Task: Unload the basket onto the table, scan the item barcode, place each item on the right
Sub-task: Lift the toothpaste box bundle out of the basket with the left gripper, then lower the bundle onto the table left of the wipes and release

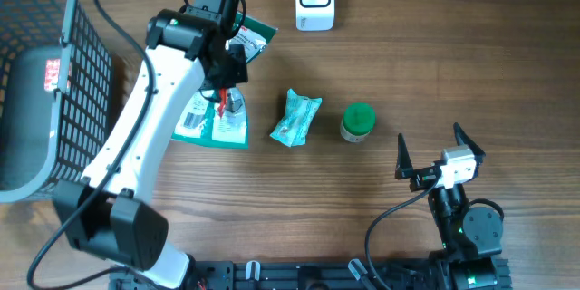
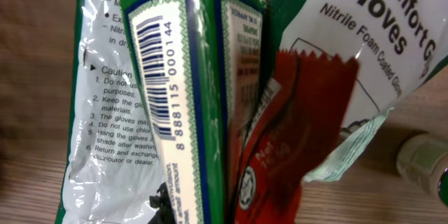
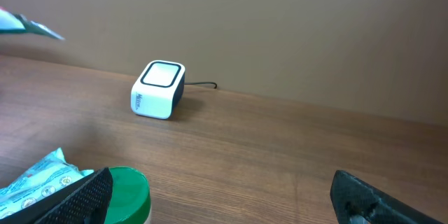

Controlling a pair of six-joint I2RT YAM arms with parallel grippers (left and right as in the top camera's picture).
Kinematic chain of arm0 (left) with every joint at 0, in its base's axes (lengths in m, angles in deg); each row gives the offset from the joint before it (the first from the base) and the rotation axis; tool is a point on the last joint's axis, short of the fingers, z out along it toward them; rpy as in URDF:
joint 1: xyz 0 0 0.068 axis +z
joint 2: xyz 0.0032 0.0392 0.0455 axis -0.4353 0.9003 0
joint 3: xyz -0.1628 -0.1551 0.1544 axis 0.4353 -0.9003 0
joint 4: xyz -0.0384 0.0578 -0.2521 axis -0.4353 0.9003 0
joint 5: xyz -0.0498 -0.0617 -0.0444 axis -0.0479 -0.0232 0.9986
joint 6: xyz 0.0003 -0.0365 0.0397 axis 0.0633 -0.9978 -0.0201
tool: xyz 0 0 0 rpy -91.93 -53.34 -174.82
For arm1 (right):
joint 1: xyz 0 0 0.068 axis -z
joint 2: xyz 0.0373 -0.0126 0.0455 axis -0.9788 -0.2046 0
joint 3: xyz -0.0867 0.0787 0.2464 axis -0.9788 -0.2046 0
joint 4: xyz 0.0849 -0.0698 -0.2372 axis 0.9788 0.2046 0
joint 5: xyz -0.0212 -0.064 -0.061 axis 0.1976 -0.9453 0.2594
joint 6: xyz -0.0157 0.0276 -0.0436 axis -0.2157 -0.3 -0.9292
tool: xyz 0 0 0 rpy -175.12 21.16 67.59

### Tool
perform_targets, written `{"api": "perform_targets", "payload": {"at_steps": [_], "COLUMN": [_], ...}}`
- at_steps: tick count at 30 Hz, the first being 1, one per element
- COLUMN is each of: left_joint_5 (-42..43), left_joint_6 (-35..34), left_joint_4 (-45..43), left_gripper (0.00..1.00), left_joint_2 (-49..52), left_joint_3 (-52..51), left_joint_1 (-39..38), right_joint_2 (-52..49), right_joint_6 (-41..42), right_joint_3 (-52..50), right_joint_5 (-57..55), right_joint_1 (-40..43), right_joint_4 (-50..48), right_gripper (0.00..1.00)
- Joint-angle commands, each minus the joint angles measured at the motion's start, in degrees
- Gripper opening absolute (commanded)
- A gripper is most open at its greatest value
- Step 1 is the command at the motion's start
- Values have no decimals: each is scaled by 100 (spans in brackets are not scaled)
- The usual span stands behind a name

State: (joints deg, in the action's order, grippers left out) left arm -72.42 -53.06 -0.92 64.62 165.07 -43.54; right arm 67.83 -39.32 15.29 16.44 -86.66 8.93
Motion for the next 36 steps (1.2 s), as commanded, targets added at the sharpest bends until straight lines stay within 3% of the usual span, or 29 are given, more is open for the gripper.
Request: {"api": "perform_targets", "payload": {"at_steps": [1, 8, 12, 19, 21, 23, 25, 29, 36], "left_joint_5": [474, 601, 105, 400, 868, 1270, 1521, 1679, 1587], "left_joint_6": [-269, -269, -304, -566, -564, -516, -516, -446, -352], "left_joint_4": [-59, -409, -1128, -2157, -2214, -2212, -2218, -2146, -1646], "left_gripper": [4, 4, 4, 6, 20, 27, 45, 99, 100], "left_joint_2": [313, 922, 1106, 1274, 1274, 1274, 1272, 1237, 688], "left_joint_3": [-17, -350, -852, -1775, -1886, -1895, -1895, -1869, -1338], "left_joint_1": [-17, -337, -498, -522, -542, -570, -610, -645, -490], "right_joint_2": [-7, -7, -7, -7, -7, -7, -7, -7, -7], "right_joint_6": [26, 26, 26, 26, 26, 26, 26, 28, 26], "right_joint_3": [-4, -4, -4, -4, -4, -4, -4, -4, -4], "right_joint_5": [33, 35, 33, 35, 33, 35, 33, 33, 33], "right_joint_1": [-2, -2, -2, -2, -2, -2, -2, -2, -2], "right_joint_4": [-28, -28, -28, -28, -28, -28, -28, -28, -28], "right_gripper": [100, 99, 100, 100, 100, 100, 100, 100, 100]}}
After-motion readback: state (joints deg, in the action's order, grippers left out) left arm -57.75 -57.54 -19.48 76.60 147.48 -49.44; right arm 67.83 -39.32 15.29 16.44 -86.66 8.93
